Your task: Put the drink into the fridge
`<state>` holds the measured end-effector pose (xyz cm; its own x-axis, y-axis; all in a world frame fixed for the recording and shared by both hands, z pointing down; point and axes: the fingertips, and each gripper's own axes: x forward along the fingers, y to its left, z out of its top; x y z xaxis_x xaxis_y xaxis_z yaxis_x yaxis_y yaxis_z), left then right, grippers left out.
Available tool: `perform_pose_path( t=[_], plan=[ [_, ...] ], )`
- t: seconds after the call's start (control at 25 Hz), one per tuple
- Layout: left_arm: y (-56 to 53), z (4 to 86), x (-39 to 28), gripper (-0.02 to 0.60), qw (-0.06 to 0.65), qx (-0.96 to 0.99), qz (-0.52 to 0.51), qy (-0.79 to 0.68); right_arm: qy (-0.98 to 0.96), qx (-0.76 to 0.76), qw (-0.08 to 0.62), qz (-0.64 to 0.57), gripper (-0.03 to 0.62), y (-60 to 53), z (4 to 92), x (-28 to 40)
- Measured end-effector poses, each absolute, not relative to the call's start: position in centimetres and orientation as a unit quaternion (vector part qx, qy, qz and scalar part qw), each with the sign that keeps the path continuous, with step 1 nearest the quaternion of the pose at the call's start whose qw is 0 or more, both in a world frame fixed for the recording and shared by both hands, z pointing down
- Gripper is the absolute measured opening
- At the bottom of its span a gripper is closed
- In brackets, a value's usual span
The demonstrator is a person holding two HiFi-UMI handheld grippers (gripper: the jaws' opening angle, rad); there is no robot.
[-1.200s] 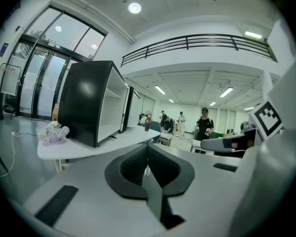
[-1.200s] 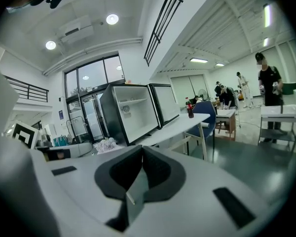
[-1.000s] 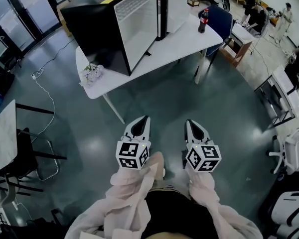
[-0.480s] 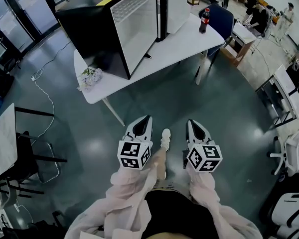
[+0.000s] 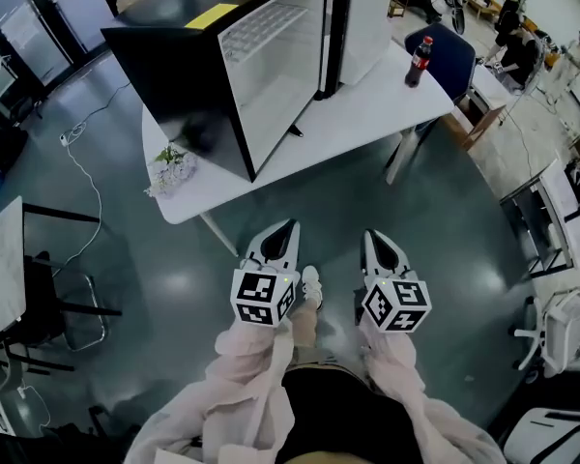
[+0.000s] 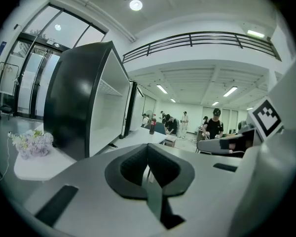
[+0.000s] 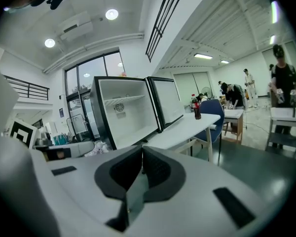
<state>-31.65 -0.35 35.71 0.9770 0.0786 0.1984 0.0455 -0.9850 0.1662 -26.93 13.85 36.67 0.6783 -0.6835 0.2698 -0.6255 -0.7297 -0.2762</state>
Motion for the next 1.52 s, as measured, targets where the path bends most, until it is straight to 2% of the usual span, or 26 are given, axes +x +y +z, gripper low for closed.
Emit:
perform_pose_path(
  t=[0.92, 1.52],
  plan=[
    [-9.6, 33.9, -13.0, 0.012, 0.089, 0.991, 0.101, -0.002, 0.394, -0.898, 0.065, -0.184, 0.014, 3.8, 34.7, -6.9],
    [-11.6, 33.5, -8.7, 0.012, 0.099, 0.99, 0.096, 0.006, 0.416, -0.889, 0.056, -0.183, 0.014, -0.7, 34.1, -2.4]
  ],
)
